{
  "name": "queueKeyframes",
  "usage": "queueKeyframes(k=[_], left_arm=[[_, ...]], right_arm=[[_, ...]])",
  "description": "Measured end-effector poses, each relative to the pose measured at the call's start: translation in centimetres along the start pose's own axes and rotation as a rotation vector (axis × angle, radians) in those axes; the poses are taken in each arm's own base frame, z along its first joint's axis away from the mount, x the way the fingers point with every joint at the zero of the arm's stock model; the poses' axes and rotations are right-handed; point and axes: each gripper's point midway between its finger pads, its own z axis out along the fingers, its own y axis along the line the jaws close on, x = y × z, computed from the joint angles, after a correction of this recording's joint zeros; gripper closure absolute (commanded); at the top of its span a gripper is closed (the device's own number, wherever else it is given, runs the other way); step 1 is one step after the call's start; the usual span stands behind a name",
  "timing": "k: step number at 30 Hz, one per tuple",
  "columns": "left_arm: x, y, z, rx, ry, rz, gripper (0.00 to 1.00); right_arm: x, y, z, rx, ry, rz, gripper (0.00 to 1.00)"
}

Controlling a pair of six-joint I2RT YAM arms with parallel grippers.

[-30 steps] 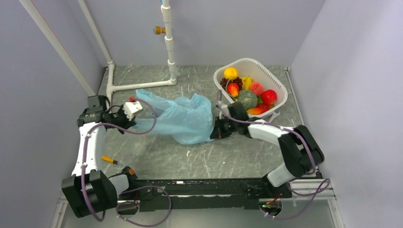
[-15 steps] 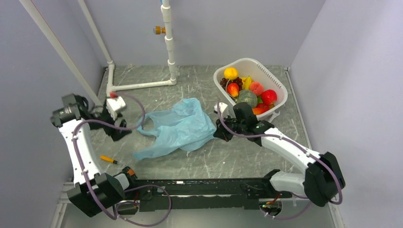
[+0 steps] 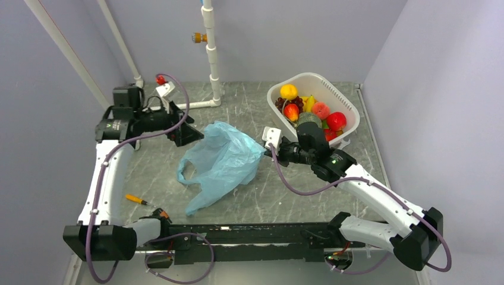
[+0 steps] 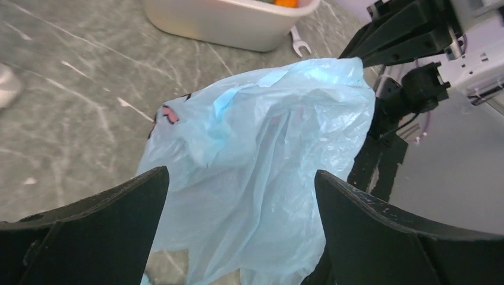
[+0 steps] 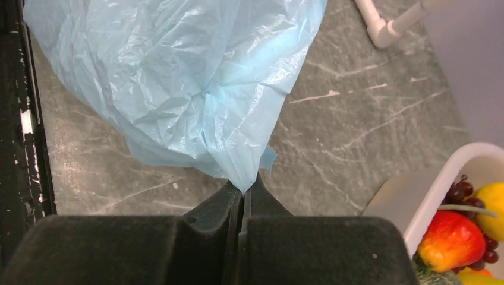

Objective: Place the fake fruits into the plastic bag and tie a complex knot

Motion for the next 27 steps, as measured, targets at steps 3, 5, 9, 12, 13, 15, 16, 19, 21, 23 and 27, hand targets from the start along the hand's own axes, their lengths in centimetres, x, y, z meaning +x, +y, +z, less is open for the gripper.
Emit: queueKeyframes(k=[3, 5, 9, 12, 13, 15, 16, 19, 21, 23, 27], left_arm=[[1.9, -0.3, 2.3, 0.058, 0.031, -0.013, 0.01], [3.1, -0.3, 3.5, 0.076, 0.052, 0.009, 0.01], [4.6, 0.1, 5.2, 0.080, 0.092, 0.079, 0.73], [4.7, 0.9, 5.1, 0.066, 0.108, 0.132, 1.00], [4.3, 1.6, 4.5, 0.047, 0.102, 0.150, 1.00], [3.3, 2.8, 2.7, 0.006, 0.076, 0.162, 1.00], [2.9, 2.8, 1.9, 0.007, 0.065, 0.165, 1.00], [2.5, 1.8, 1.0, 0.055, 0.065, 0.158, 1.00], [2.4, 2.2, 1.4, 0.075, 0.058, 0.108, 1.00], [3.2, 3.9, 2.4, 0.056, 0.061, 0.012, 1.00], [7.3, 8.8, 4.4, -0.065, 0.122, -0.198, 1.00]], right_arm=[[-1.2, 0.0, -0.2, -0.005, -0.019, -0.028, 1.00], [-1.9, 0.0, -0.4, -0.009, -0.025, -0.035, 1.00], [-2.9, -0.2, -0.9, -0.006, -0.038, -0.046, 1.00], [-3.1, -0.2, -1.5, -0.003, -0.030, -0.062, 1.00], [-2.9, -0.4, -2.0, 0.001, -0.017, -0.070, 1.00], [-2.2, -1.0, -3.1, 0.009, -0.001, -0.085, 1.00], [-2.0, -1.9, -3.6, 0.023, -0.004, -0.094, 1.00], [-2.3, -4.1, -4.6, 0.051, -0.014, -0.115, 1.00], [-2.2, -5.2, -4.1, 0.053, -0.009, -0.114, 1.00], [-1.3, -6.3, -2.7, 0.045, 0.021, -0.089, 1.00], [2.0, -10.0, 1.8, 0.055, 0.143, -0.015, 0.49]])
